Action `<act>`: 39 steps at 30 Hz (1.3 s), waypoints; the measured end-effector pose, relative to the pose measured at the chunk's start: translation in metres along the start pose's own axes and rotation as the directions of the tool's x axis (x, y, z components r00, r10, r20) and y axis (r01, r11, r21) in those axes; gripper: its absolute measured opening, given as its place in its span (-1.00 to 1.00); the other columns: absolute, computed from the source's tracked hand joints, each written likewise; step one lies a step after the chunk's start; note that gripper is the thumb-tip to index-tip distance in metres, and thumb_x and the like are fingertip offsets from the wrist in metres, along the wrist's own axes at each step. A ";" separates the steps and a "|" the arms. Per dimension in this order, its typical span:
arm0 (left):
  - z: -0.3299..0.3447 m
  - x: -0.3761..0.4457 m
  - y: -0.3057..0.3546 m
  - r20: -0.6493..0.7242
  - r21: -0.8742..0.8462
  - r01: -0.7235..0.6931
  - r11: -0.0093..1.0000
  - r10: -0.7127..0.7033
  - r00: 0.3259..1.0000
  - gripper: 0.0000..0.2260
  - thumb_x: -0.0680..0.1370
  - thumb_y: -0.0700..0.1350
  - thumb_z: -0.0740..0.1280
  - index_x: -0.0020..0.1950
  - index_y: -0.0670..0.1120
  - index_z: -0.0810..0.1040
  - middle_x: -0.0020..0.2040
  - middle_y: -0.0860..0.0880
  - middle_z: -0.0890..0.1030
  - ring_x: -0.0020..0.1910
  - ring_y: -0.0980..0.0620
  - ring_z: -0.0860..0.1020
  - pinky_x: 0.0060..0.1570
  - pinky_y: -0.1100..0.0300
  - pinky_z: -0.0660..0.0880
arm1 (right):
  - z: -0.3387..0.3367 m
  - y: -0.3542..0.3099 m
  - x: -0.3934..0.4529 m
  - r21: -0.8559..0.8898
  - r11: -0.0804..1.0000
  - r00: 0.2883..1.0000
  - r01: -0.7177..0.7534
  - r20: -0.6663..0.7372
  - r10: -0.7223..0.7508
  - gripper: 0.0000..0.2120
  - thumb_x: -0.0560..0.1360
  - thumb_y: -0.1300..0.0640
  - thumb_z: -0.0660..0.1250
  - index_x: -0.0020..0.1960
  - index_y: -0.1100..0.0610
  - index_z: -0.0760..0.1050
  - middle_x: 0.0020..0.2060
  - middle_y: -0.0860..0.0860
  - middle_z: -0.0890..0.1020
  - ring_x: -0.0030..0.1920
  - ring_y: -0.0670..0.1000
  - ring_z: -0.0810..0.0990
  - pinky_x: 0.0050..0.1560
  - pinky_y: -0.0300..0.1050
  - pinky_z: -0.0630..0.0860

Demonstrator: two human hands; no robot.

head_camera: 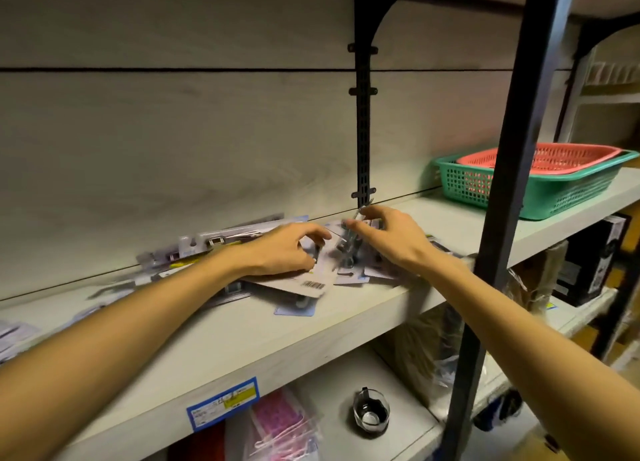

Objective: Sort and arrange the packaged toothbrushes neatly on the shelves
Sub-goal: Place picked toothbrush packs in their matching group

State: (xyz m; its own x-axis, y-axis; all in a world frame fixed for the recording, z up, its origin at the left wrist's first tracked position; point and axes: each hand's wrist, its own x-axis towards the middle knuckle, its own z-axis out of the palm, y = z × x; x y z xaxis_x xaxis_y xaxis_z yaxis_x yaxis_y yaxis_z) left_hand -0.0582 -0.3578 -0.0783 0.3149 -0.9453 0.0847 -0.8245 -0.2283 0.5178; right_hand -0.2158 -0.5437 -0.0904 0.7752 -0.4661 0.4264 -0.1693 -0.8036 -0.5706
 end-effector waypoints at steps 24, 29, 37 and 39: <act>0.011 0.003 0.025 0.122 0.297 0.234 0.926 -0.280 0.952 -0.51 0.62 0.25 0.03 0.41 0.06 0.46 0.49 0.00 0.40 0.47 -0.10 0.30 0.47 -0.08 0.21 | -0.007 0.011 0.000 -0.071 0.997 0.989 0.005 0.147 0.006 -0.71 0.55 -0.10 0.25 0.11 -0.03 0.66 0.03 -0.04 0.70 0.02 0.02 0.62 0.11 -0.04 0.54; 0.028 0.009 0.027 0.038 0.393 0.218 0.893 -0.253 0.967 -0.53 0.62 0.23 -0.18 0.29 0.18 0.44 0.32 -0.05 0.39 0.42 -0.16 0.26 0.37 -0.19 0.27 | -0.010 0.005 0.009 -0.040 0.996 0.988 -0.078 0.128 0.082 -0.69 0.53 -0.17 0.31 -0.01 0.02 0.71 -0.23 0.03 0.71 -0.24 0.00 0.62 -0.22 -0.15 0.53; -0.012 -0.016 0.017 -0.446 0.343 0.214 0.915 -0.041 0.894 -0.61 0.60 0.19 0.24 0.38 0.08 0.49 0.31 -0.02 0.46 0.23 -0.09 0.51 0.17 0.02 0.47 | 0.003 -0.038 0.019 -0.126 0.981 0.987 0.147 0.088 -0.137 -0.78 0.53 0.08 0.34 0.14 0.04 0.66 0.10 0.03 0.69 0.09 0.07 0.63 0.13 -0.06 0.53; -0.037 -0.029 0.005 -0.489 0.448 0.290 0.846 -0.039 0.871 -0.65 0.57 0.13 0.27 0.31 0.06 0.55 0.29 -0.05 0.51 0.26 -0.13 0.51 0.14 0.04 0.43 | 0.016 -0.052 0.025 -0.134 0.973 0.977 0.188 0.128 -0.171 -0.71 0.54 0.08 0.35 0.25 0.05 0.60 0.20 0.03 0.65 0.15 0.07 0.61 0.17 -0.07 0.51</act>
State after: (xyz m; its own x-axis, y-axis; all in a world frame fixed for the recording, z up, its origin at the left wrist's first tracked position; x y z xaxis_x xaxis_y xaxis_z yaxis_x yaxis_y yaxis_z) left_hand -0.0538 -0.3227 -0.0463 0.5369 -0.7006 0.4700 -0.8166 -0.5715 0.0809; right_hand -0.1780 -0.5082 -0.0612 0.8643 -0.2705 0.4241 -0.1008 -0.9191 -0.3808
